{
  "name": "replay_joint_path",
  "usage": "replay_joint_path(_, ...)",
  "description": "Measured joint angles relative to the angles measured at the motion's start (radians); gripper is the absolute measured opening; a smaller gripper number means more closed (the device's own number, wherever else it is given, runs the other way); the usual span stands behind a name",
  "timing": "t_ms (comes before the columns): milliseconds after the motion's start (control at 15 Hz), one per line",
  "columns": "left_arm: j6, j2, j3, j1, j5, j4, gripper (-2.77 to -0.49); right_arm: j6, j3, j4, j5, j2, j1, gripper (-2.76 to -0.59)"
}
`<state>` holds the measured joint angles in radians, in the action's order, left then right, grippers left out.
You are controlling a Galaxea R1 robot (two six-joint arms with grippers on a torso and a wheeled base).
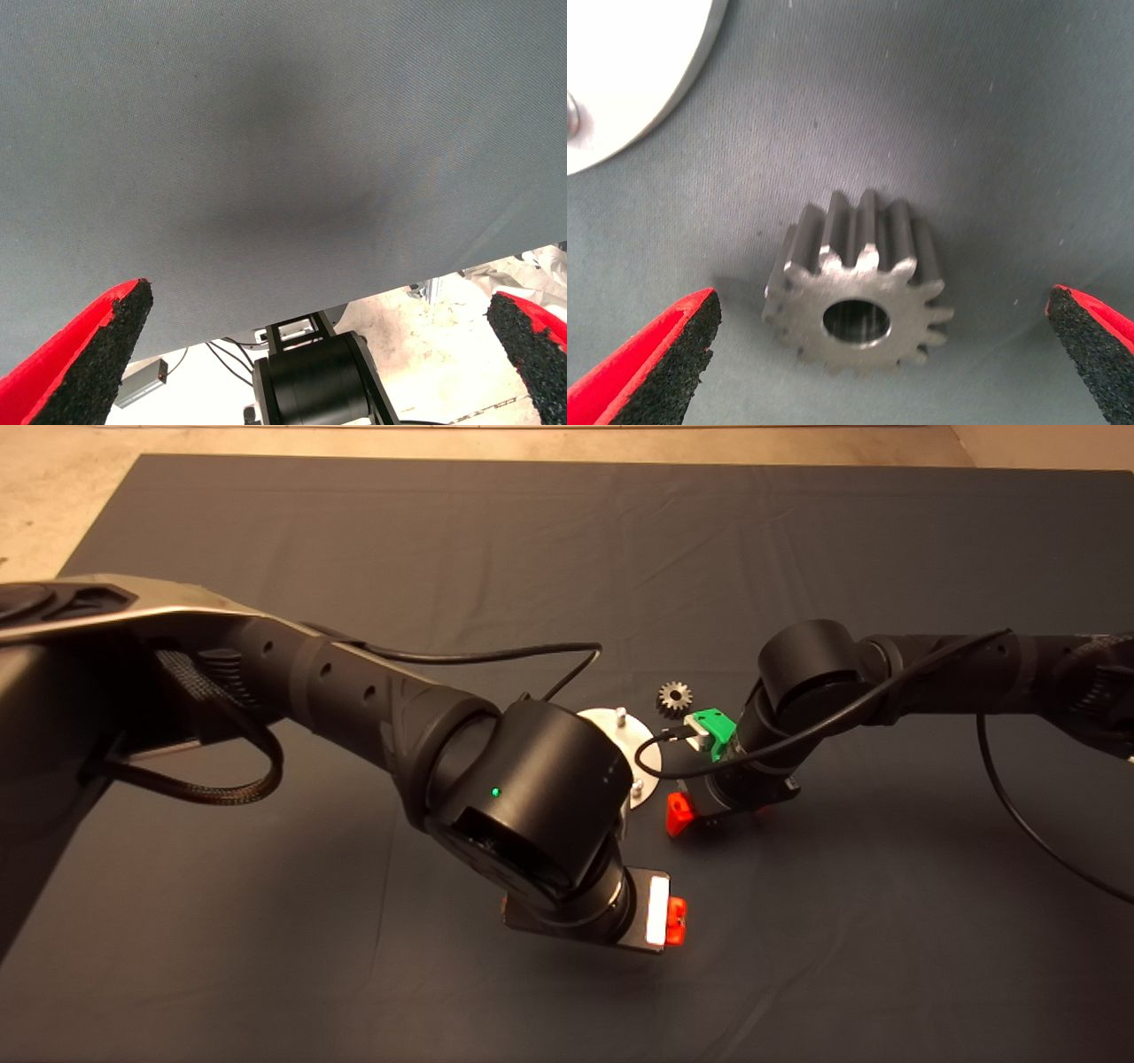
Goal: Install three planetary gears onto the carrier pins
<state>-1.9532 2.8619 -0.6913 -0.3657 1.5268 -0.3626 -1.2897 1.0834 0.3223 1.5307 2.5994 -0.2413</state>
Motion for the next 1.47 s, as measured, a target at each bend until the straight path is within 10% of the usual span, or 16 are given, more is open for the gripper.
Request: replay_joint_path(1467, 0.0, 0.0, 0.0, 0.0, 0.0, 0.0, -0.51, 0.07, 0.01, 0.07, 0.0, 0.044, 0.0, -1.12)
